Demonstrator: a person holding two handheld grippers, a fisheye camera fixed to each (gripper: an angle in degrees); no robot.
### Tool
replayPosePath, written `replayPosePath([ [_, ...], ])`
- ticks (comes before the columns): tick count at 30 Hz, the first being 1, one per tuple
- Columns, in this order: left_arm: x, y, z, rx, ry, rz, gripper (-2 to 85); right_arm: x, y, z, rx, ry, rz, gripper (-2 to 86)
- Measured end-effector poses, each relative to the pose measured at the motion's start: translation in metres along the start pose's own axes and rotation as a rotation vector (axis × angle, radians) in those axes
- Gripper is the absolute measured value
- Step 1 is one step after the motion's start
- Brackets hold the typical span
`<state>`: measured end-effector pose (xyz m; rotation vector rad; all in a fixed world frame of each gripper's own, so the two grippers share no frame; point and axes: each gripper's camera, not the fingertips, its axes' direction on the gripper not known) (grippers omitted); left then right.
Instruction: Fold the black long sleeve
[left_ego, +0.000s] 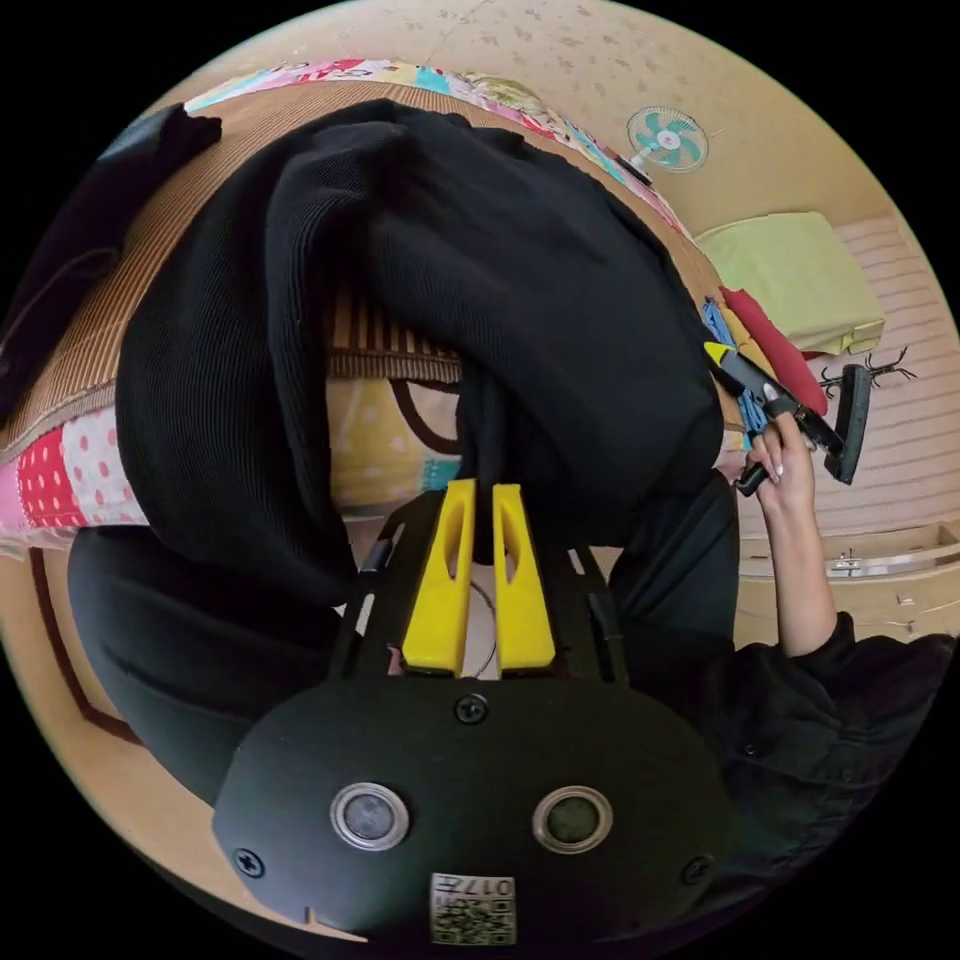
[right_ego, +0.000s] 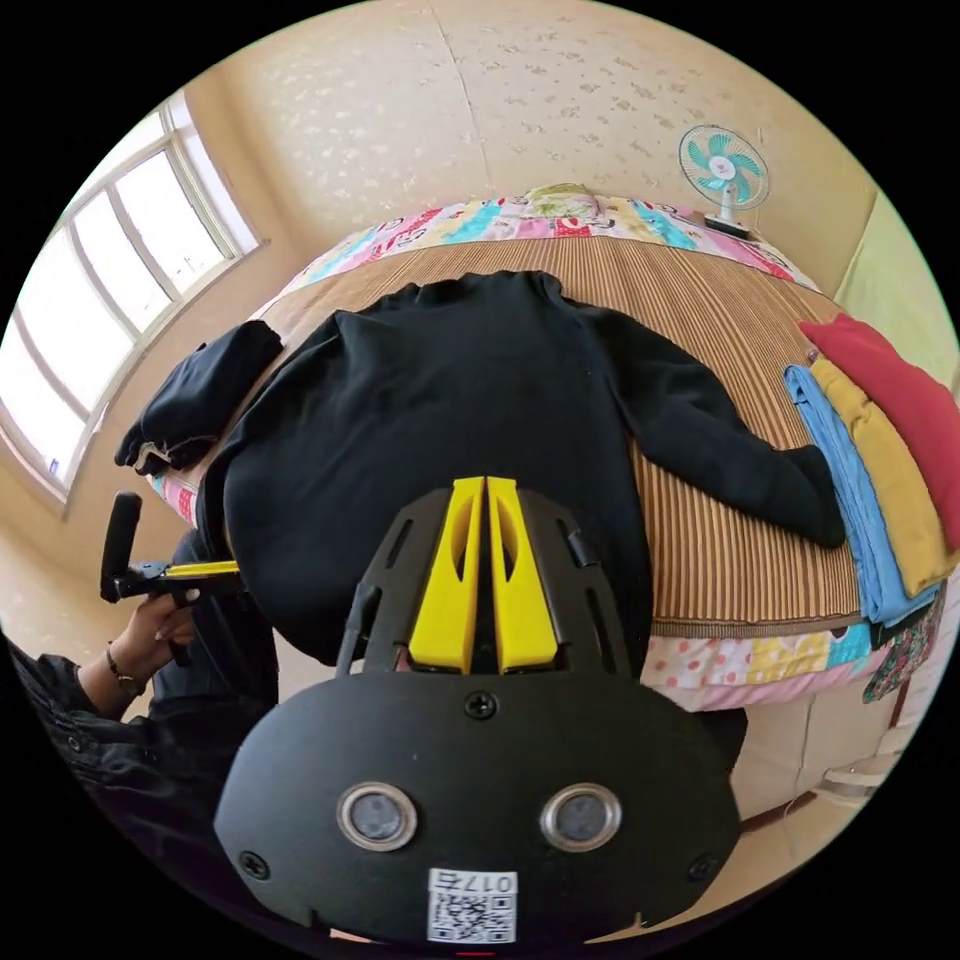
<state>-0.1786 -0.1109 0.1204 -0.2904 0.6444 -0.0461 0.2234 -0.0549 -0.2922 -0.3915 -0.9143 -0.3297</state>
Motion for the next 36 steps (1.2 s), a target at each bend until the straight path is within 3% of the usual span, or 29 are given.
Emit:
replayPosePath([
  [4, -0.039, -0.004, -0.027, -0.335, 0.029, -0.030, 4.0, -0.020, 0.001, 0.005, -0.025, -0.005, -0.099, 0.5],
  [7, -0.095, 0.014, -0.085, -0.140, 0.189, -0.231, 5.2, -0.014, 0.014, 0.042, -0.174, 0.021, -0.130, 0.4],
  [8, -0.109, 0.017, -0.096, -0.098, 0.236, -0.286, 5.7, -0.003, 0.022, 0.039, -0.100, -0.030, -0.104, 0.4],
  [13, -0.214, 0.017, -0.122, 0.224, 0.924, -0.717, 11.3, 0.055, 0.034, 0.041, -0.070, -0.320, 0.115, 0.4],
  [19, -0.268, 0.001, -0.129, 0.437, 1.069, -1.168, 13.5, 0.070, 0.045, 0.041, -0.066, -0.379, 0.123, 0.4],
  [24, -0.285, -0.004, -0.145, 0.473, 1.102, -1.335, 11.9, 0.063, 0.054, 0.037, -0.051, -0.319, 0.088, 0.3],
  [27, -0.311, 0.010, -0.159, 0.613, 1.040, -1.369, 9.0, 0.061, 0.058, 0.036, -0.044, -0.302, 0.071, 0.3],
  [30, -0.324, 0.015, -0.161, 0.572, 1.050, -1.411, 5.3, 0.062, 0.063, 0.036, -0.032, -0.301, 0.067, 0.3],
  [32, -0.318, 0.013, -0.192, 0.688, 0.933, -1.330, 4.7, 0.062, 0.067, 0.036, -0.018, -0.304, 0.054, 0.3],
  [34, -0.279, -0.007, -0.276, 0.913, 0.534, -1.013, 4.3, 0.064, 0.070, 0.036, -0.010, -0.313, 0.049, 0.3],
  [35, -0.260, -0.017, -0.299, 0.948, 0.387, -0.916, 4.2, 0.066, 0.072, 0.036, -0.006, -0.323, 0.051, 0.2],
  [36, -0.211, -0.041, -0.334, 1.007, 0.117, -0.714, 4.2, 0.067, 0.072, 0.036, -0.005, -0.329, 0.054, 0.2],
])
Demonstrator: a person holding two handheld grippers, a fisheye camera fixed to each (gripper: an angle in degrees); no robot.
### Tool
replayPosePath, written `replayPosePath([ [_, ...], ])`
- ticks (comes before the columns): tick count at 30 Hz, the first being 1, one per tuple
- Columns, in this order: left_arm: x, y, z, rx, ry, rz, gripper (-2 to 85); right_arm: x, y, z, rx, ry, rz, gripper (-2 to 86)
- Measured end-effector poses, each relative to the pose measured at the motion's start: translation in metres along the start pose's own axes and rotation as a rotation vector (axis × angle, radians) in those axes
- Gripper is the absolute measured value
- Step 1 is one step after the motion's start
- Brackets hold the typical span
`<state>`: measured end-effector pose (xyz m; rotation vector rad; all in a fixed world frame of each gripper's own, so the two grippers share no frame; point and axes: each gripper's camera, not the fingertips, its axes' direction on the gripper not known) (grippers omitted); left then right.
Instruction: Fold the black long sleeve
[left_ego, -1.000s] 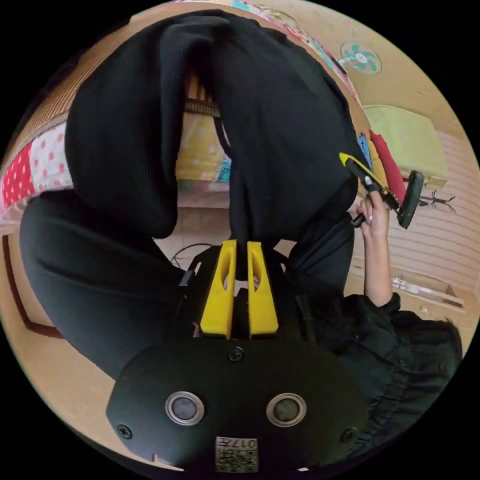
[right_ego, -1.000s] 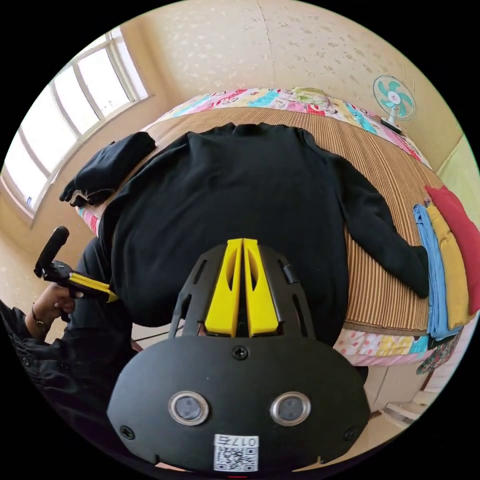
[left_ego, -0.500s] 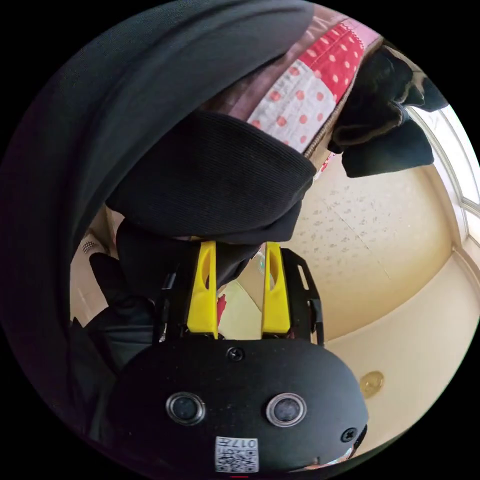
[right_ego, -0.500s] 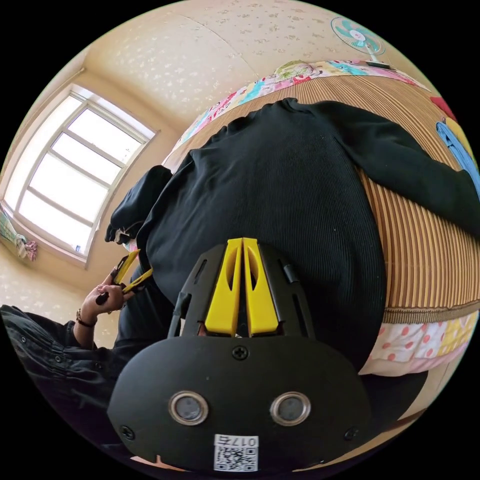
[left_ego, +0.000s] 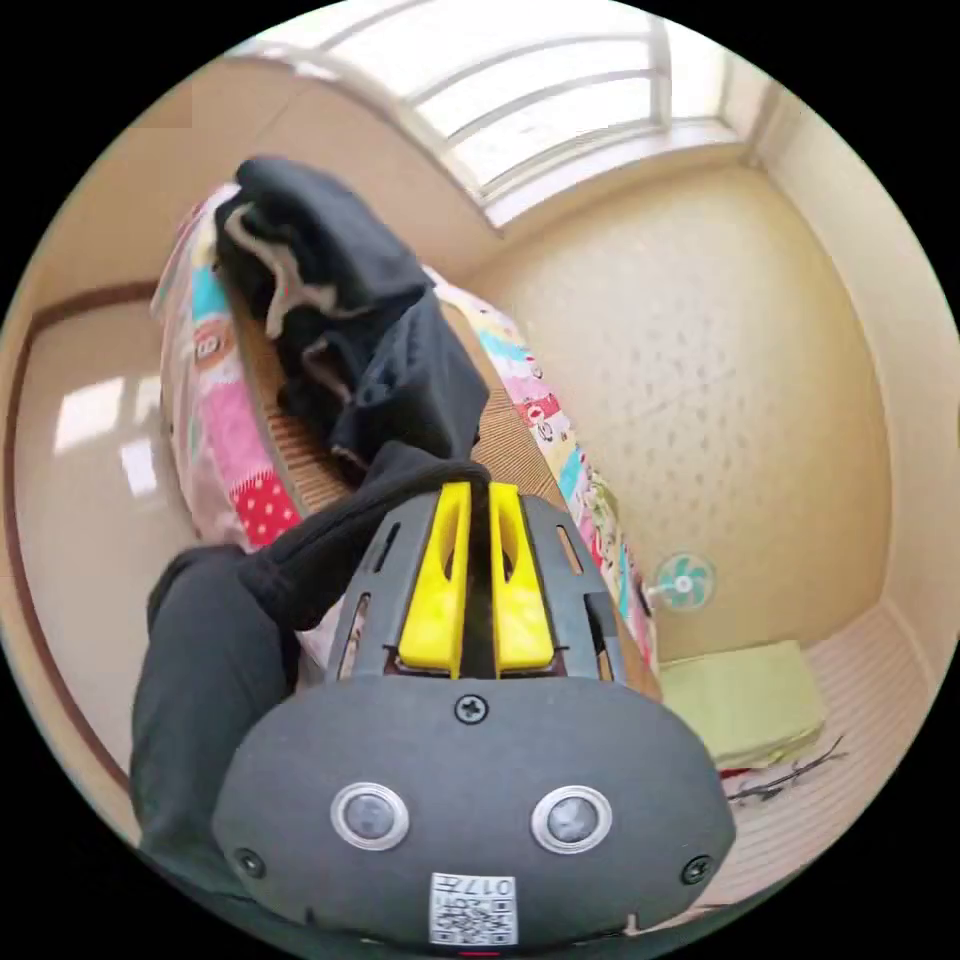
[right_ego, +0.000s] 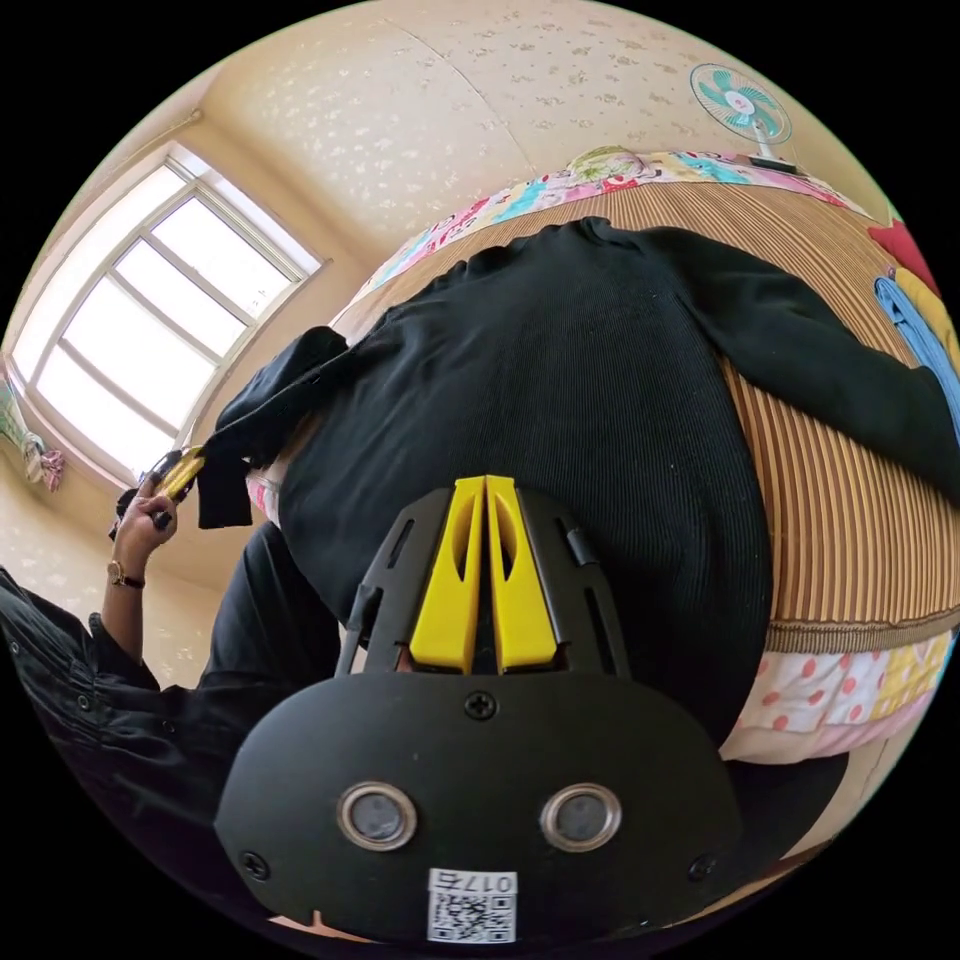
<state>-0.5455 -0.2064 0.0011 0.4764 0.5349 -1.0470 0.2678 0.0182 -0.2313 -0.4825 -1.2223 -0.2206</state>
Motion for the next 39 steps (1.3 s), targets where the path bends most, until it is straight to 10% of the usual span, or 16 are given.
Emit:
replayPosePath([
  [5, 0.172, 0.082, 0.051, 0.061, 0.213, 0.511, 4.2, 0.006, 0.001, 0.001, 0.000, -0.035, 0.001, 0.3],
  [9, 0.266, 0.232, 0.197, -0.450, 0.133, 0.893, 5.3, 0.007, 0.001, 0.000, -0.006, -0.050, 0.015, 0.4],
  [20, 0.106, 0.465, 0.207, -0.740, -0.319, 1.030, 7.3, -0.005, 0.007, -0.026, -0.085, 0.327, -0.115, 2.5],
  [25, 0.069, 0.489, 0.170, -0.673, -0.459, 1.135, 5.2, -0.019, 0.020, -0.020, -0.109, 0.180, -0.008, 2.5],
  [33, 0.020, 0.455, 0.147, -0.725, -0.315, 0.771, 0.4, 0.001, -0.002, -0.094, 0.030, 0.483, -0.112, 7.8],
  [39, 0.019, 0.478, 0.125, -0.685, -0.330, 0.811, -0.4, 0.100, -0.047, -0.067, -0.253, 0.542, -0.148, 7.0],
])
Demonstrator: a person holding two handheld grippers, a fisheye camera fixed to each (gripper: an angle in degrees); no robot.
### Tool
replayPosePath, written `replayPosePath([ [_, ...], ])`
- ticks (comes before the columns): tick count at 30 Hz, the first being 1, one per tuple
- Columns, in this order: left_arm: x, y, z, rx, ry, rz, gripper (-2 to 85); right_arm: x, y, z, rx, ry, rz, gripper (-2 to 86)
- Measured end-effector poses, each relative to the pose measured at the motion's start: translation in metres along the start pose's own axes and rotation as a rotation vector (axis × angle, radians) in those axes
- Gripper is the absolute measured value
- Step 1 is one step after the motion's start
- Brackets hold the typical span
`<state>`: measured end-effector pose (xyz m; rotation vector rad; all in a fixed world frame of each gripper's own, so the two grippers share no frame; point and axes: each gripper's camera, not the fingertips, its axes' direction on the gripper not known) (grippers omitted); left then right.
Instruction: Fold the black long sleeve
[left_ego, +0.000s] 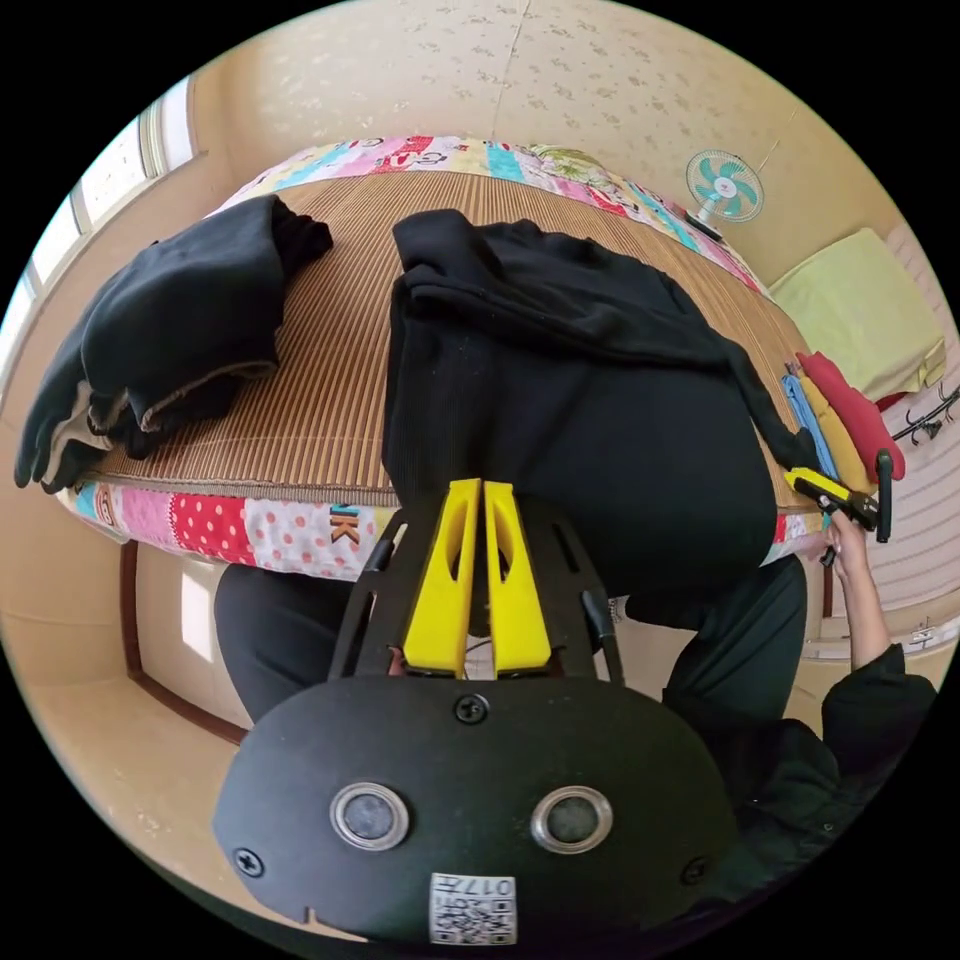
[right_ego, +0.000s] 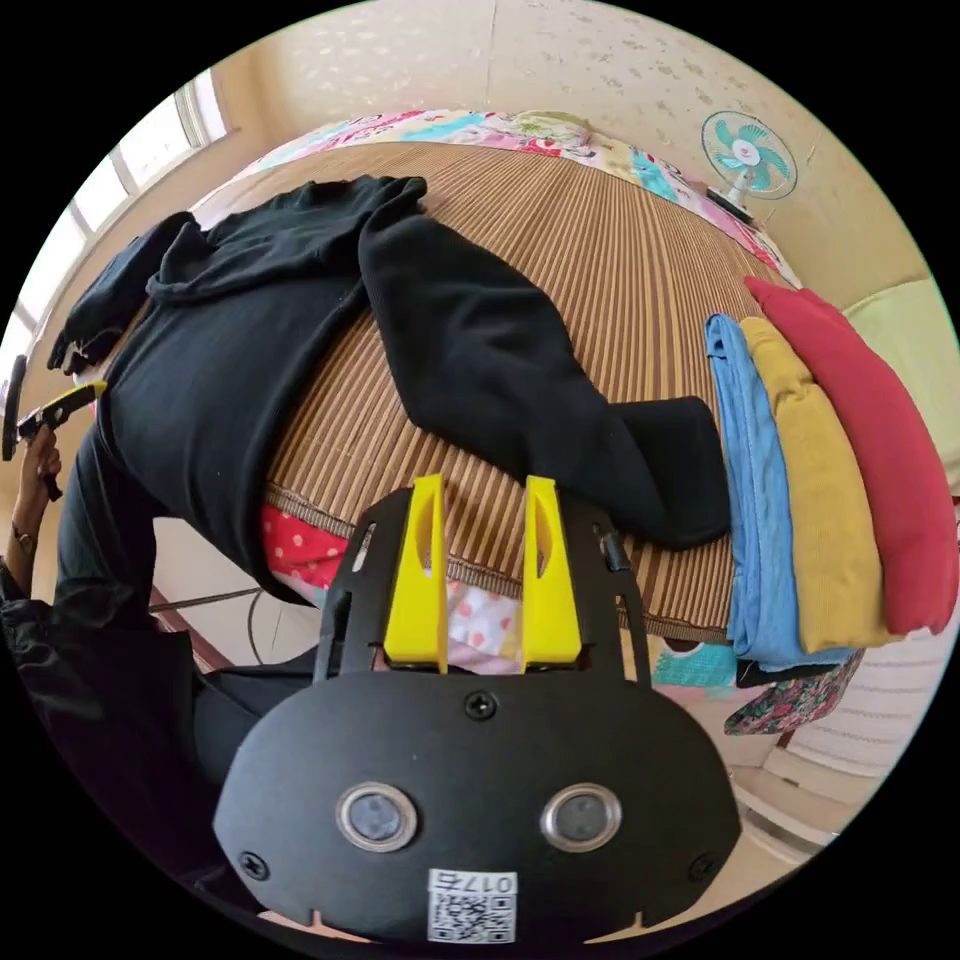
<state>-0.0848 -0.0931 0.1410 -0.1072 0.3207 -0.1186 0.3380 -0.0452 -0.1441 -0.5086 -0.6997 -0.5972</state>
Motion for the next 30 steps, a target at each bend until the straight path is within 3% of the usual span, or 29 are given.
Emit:
replayPosePath([
  [1, 0.000, 0.003, -0.001, -0.009, 0.001, -0.014, -0.5, 0.014, -0.008, -0.006, -0.006, -0.008, 0.059, 4.5],
  [3, -0.003, 0.009, -0.006, -0.011, 0.018, -0.043, -0.6, 0.037, -0.022, -0.029, 0.009, -0.213, 0.107, 2.6],
  [5, -0.012, 0.015, -0.015, 0.007, 0.047, -0.074, -0.7, 0.089, -0.016, -0.084, 0.295, -0.562, 0.236, 1.5],
  [8, -0.031, 0.024, -0.027, 0.021, 0.070, -0.122, -0.8, 0.173, 0.016, -0.114, 0.529, -0.715, 0.573, 1.2],
  [11, -0.051, 0.029, -0.032, 0.009, 0.066, -0.166, -0.9, 0.239, 0.075, -0.101, 0.508, -0.569, 1.026, 1.9],
  [12, -0.058, 0.032, -0.034, 0.008, 0.072, -0.182, -0.9, 0.245, 0.083, -0.098, 0.490, -0.528, 1.052, 2.5],
  [16, -0.073, 0.041, -0.042, 0.018, 0.073, -0.219, -0.9, 0.226, 0.118, -0.086, 0.471, -0.392, 0.949, 7.5],
  [22, -0.076, 0.034, -0.045, -0.008, 0.101, -0.201, -0.8, 0.166, 0.077, -0.049, 0.406, -0.294, 0.693, 16.1],
  [27, -0.071, 0.032, -0.073, 0.051, 0.079, -0.155, -0.8, 0.189, 0.020, -0.004, 0.355, -0.262, 0.830, 13.9],
  [29, -0.078, 0.038, -0.083, 0.061, 0.079, -0.169, -0.9, 0.202, 0.005, 0.011, 0.341, -0.347, 0.975, 4.3],
  [30, -0.086, 0.045, -0.089, 0.064, 0.077, -0.190, -0.9, 0.198, 0.003, 0.005, 0.395, -0.374, 1.007, 3.8],
])
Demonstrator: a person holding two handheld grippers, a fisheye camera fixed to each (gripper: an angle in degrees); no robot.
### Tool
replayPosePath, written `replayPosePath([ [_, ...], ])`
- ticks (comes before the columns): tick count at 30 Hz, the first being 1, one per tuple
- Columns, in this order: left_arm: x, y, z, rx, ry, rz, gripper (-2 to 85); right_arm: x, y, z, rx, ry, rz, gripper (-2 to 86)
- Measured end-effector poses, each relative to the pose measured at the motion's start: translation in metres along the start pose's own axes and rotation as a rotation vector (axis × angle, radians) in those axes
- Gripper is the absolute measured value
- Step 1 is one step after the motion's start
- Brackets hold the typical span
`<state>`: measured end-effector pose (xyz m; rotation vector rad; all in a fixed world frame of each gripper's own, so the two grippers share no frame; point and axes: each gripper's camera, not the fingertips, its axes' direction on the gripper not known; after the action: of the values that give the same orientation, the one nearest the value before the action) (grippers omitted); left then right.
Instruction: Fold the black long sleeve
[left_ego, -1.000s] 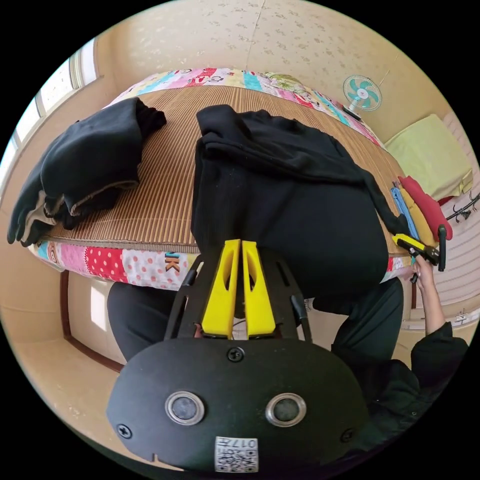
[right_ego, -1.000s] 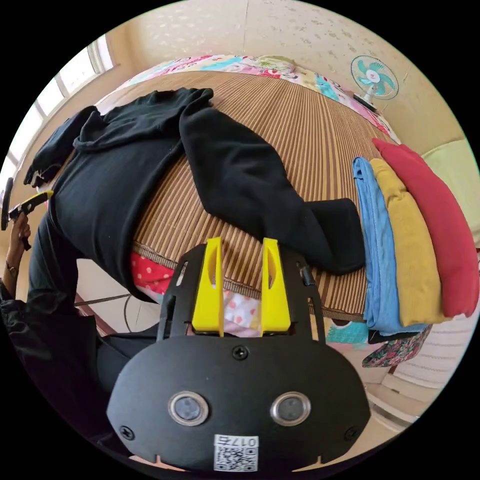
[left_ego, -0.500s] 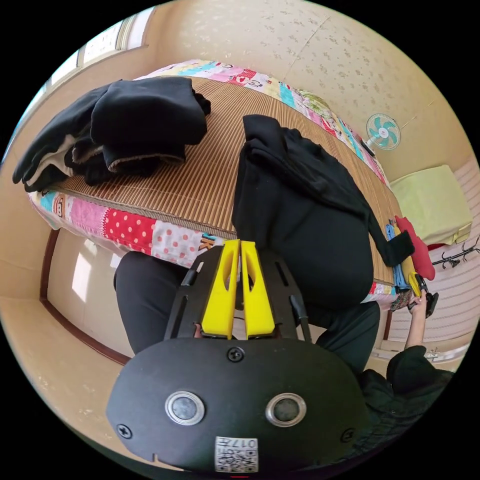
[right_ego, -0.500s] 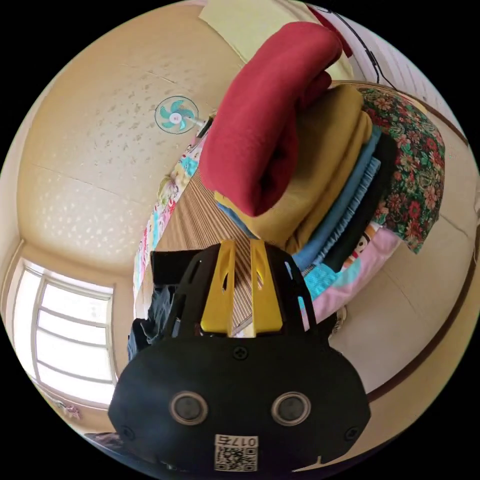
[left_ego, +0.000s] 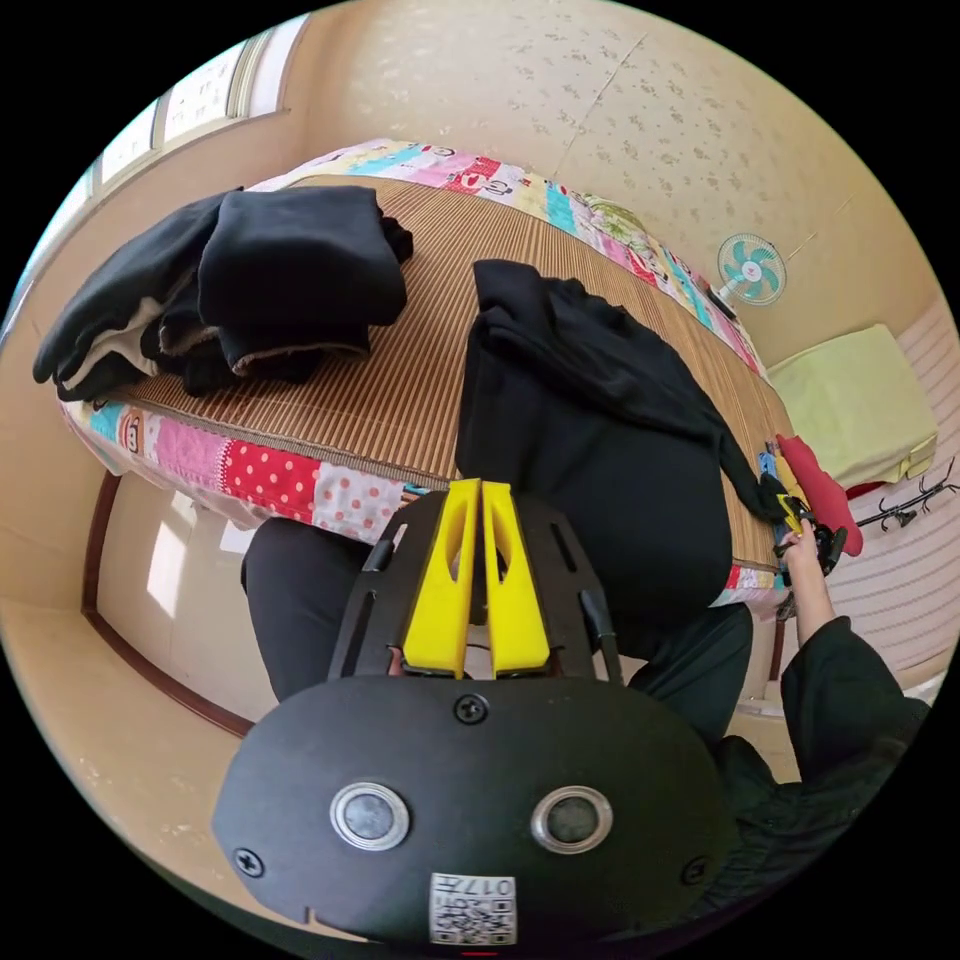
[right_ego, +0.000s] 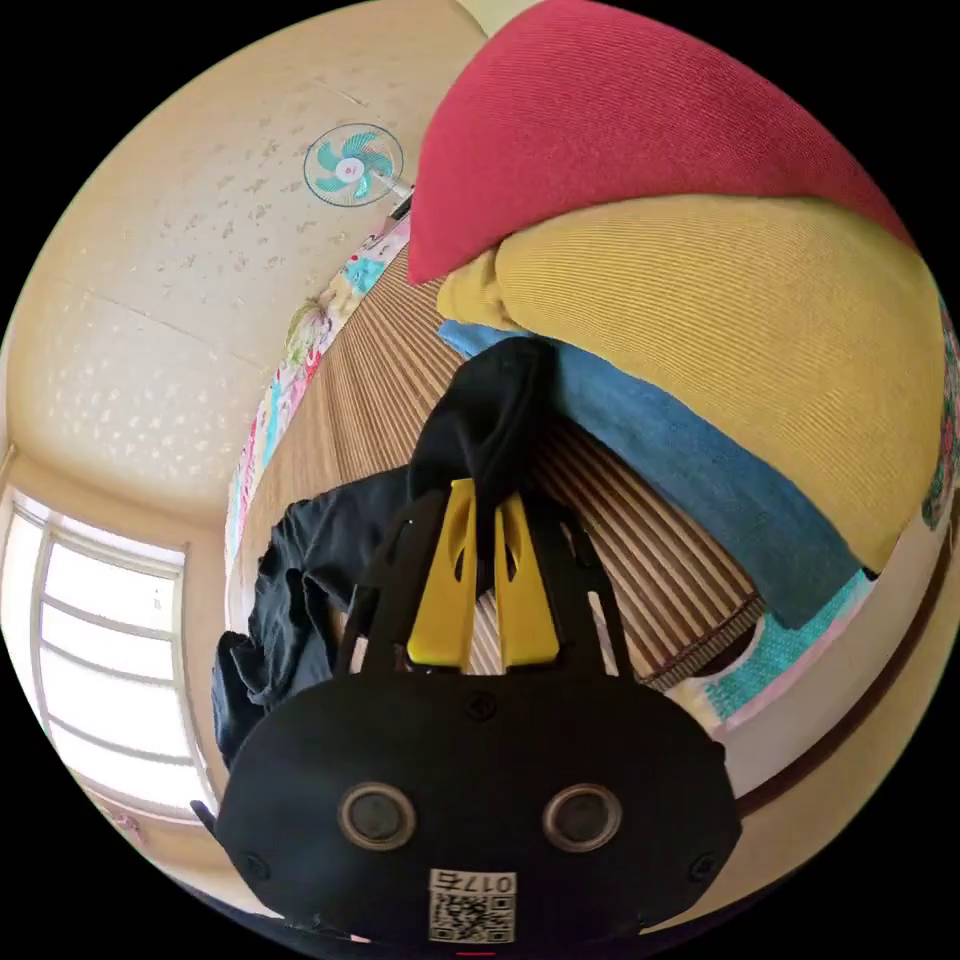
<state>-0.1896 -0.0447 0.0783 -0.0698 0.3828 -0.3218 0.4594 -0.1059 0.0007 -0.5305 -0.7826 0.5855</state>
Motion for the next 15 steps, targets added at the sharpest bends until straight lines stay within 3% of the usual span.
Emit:
replayPosePath([
  [2, -0.014, 0.010, -0.008, 0.009, -0.006, -0.029, -0.9, -0.073, 0.019, -0.025, 0.214, -0.111, -0.120, 2.6],
  [7, -0.042, 0.027, -0.007, -0.041, 0.001, -0.085, -0.8, -0.271, 0.101, -0.027, 0.249, -0.394, -0.574, 2.9],
  [10, -0.039, 0.025, -0.002, -0.060, 0.041, -0.079, -0.8, -0.354, 0.173, 0.028, 0.022, -0.569, -0.800, 5.0],
  [14, -0.026, 0.020, -0.005, -0.063, 0.046, -0.026, -0.5, -0.370, 0.276, 0.141, -0.440, -0.381, -0.959, 8.1],
  [15, -0.023, 0.020, -0.008, -0.056, 0.037, -0.005, -0.3, -0.362, 0.287, 0.151, -0.472, -0.340, -0.957, 8.4],
])
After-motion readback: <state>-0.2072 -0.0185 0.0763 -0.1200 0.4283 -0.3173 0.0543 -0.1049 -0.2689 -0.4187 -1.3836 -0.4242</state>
